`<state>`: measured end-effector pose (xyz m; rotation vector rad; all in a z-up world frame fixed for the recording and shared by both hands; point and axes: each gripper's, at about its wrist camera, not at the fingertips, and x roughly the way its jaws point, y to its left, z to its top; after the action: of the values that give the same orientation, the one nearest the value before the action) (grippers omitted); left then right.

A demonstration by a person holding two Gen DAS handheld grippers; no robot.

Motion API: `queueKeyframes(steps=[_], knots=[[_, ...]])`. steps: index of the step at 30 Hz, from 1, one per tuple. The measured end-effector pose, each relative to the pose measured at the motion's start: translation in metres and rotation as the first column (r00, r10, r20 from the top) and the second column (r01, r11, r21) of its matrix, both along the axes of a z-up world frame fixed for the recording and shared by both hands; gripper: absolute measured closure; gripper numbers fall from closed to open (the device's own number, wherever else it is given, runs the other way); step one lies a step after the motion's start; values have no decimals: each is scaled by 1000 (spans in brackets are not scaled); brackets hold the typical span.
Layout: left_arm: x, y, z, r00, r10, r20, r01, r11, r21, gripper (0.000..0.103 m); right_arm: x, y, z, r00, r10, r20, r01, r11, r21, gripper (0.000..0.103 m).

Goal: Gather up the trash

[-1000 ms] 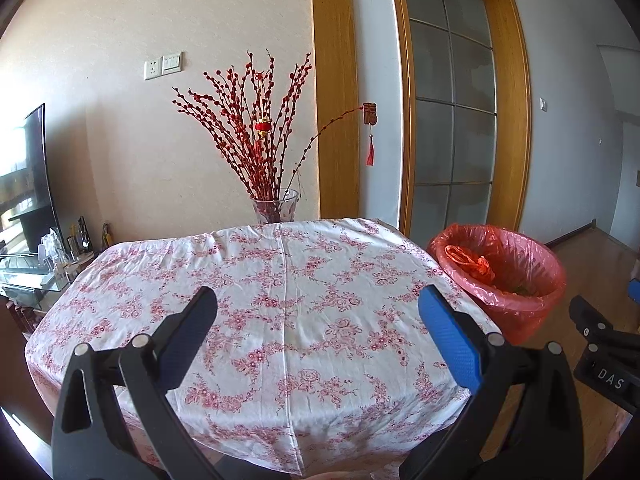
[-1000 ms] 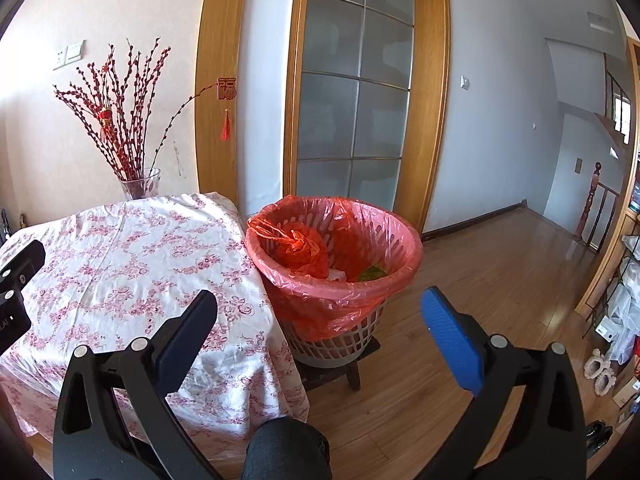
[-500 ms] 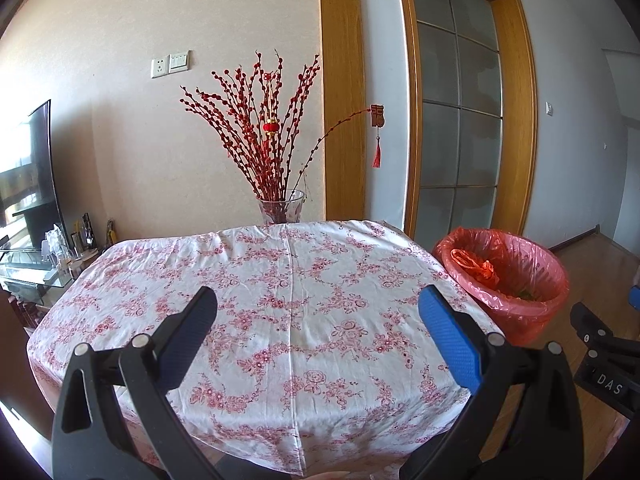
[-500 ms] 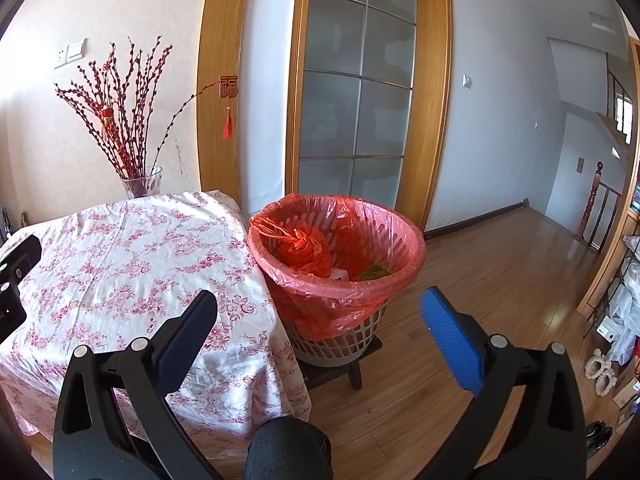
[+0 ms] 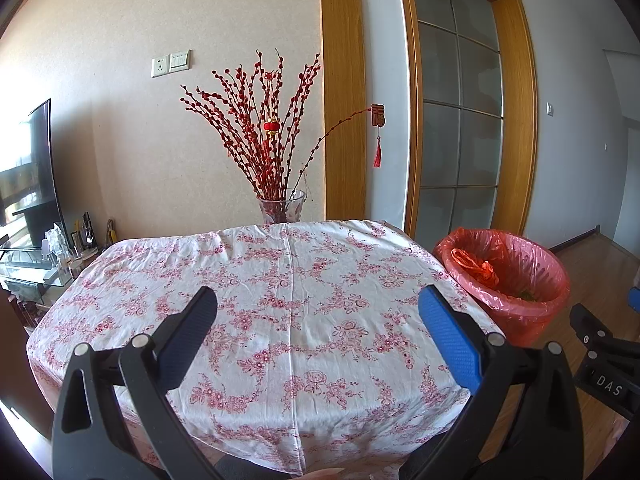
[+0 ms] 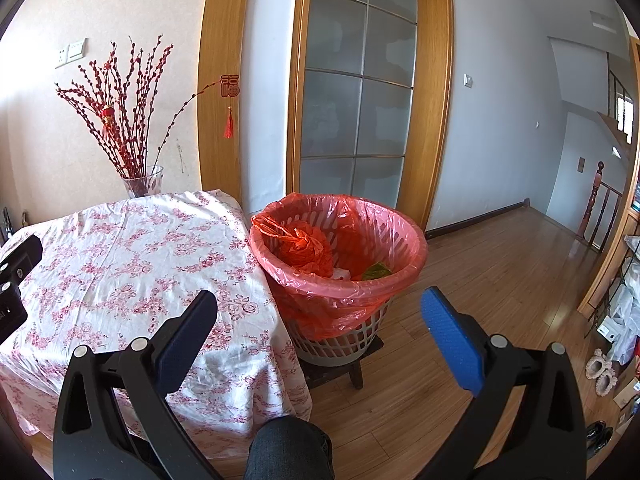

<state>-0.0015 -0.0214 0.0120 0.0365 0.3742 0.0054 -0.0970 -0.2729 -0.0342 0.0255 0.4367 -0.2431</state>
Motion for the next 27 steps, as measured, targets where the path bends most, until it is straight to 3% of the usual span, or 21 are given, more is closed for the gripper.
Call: queueKeyframes(steps=[27], knots=[[0,-1,-3,1000,-7,-15,7,1000,-8,5,0,0,0,1000,1,4,-1,1000,1,2]])
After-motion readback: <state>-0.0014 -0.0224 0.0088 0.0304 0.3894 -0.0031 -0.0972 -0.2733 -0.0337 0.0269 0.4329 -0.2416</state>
